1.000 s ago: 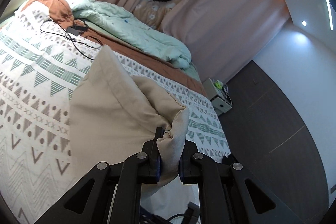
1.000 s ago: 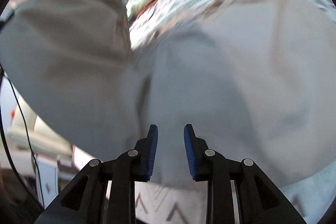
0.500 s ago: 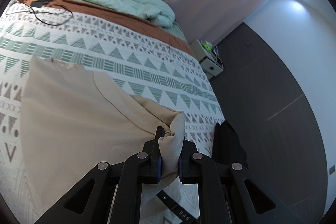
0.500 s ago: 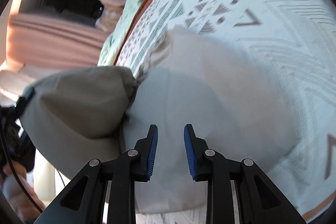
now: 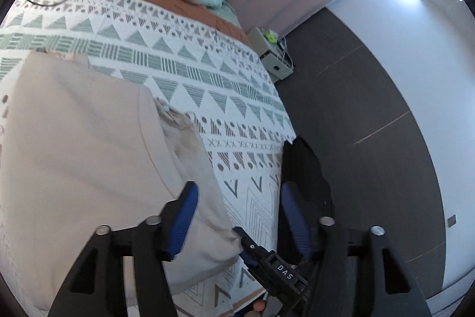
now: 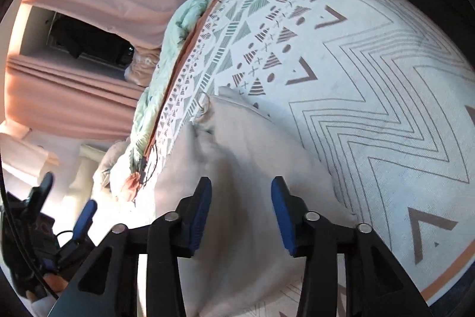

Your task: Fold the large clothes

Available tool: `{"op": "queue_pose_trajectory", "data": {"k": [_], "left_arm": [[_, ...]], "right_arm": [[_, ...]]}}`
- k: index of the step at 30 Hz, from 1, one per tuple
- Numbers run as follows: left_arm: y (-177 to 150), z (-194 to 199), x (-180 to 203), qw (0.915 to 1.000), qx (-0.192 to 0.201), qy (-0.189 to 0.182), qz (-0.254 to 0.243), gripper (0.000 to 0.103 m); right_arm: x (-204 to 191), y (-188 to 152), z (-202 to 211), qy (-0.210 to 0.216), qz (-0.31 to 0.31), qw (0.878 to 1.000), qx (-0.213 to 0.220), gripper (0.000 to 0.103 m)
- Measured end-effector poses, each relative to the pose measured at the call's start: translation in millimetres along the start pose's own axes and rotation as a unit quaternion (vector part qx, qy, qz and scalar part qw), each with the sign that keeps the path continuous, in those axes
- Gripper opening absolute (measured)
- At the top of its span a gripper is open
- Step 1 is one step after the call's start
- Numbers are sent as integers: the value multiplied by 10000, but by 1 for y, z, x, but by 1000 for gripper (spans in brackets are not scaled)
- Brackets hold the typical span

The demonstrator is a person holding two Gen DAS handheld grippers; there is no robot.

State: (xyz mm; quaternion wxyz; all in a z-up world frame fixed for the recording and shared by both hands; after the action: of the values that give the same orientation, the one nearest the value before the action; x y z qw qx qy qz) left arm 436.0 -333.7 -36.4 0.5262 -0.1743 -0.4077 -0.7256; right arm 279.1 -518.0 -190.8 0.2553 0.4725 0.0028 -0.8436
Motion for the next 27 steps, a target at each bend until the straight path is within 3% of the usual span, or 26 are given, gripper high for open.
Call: {"op": "queue_pose_trajectory", "data": {"k": [4,14,16,21,27], "left_arm": [[-5,37,-21,9988,389,292,-111,64],[-23,90,-139,9864,906,1054,876,63],[-29,95,-161,9843,903,1108,1036,63],[-35,101,-201,9791,800,1353,1288,63],[-42,83,-235,9793,301,1366,1460,63]], "right_arm": [[-3,4,2,-38,120,9997,194,47],[-23,-6,-23,-343,581,9974,-263,64],[-26,-10,-28,-516,681,9957,-347,71],[-24,-20,-39,-772,645,9935,-537,72],[-32,-30,-54,-690,706,9924,-733,72]]}}
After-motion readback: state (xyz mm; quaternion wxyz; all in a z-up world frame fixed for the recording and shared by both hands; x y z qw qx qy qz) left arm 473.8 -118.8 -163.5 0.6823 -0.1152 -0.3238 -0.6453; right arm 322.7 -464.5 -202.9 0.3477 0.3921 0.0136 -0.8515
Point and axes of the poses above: each gripper's, at about its wrist camera, not at the fingertips, and z roughly against the way its jaws point, x to its right, y to its top, the point moved 1 cm from there along -z, roughly the way its jaws point, and after that the axes turned 6 degrees about -x, right-handed, at the moved point
